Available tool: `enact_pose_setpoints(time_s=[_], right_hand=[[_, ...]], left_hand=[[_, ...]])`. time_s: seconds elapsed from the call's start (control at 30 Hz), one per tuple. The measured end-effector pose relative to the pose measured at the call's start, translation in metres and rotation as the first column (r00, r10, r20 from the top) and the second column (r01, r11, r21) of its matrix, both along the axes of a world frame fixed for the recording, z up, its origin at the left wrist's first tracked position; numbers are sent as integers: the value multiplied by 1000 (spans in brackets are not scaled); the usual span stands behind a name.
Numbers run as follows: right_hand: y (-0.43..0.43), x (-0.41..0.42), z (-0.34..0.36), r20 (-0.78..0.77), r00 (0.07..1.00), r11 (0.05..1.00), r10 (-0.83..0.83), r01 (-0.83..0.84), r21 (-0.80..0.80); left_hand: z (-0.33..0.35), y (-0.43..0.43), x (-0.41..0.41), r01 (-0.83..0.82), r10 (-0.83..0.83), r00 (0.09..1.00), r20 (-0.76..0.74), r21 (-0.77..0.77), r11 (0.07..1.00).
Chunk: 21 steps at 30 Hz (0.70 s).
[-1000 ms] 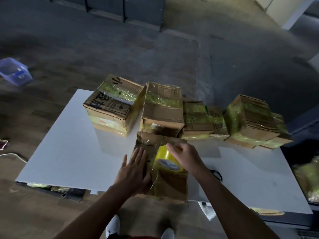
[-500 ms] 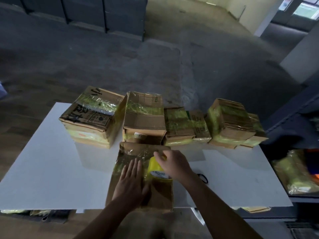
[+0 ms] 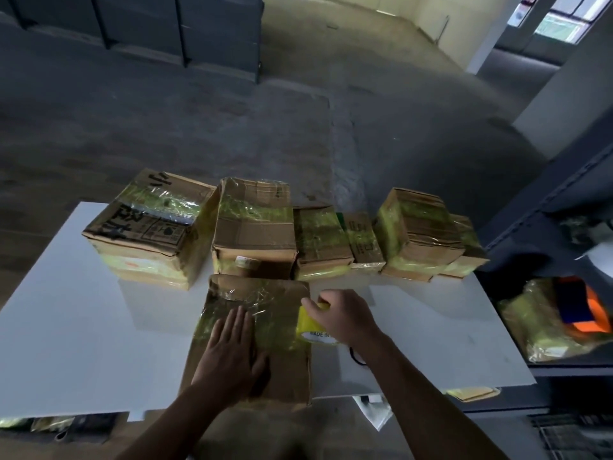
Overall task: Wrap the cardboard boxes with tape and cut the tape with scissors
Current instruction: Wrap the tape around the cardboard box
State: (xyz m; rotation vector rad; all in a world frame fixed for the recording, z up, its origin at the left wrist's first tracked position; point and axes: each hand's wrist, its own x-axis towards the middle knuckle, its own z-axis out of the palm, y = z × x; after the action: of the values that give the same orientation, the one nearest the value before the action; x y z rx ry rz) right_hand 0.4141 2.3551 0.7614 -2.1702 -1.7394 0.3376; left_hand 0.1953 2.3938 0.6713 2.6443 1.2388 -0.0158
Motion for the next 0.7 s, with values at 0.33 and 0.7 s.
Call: enact_pose_setpoints(time_s=[0.33,0.7], right_hand=[[1,-4,-2,-91,996,1000,4,-2,21],[-22,45,-23,-57,983,981,174,-168,101]], left_hand=[[10,-35,70,-155,141,986,-91,-174,972],[0,-40,76,-221,206,970,-128,-115,968]])
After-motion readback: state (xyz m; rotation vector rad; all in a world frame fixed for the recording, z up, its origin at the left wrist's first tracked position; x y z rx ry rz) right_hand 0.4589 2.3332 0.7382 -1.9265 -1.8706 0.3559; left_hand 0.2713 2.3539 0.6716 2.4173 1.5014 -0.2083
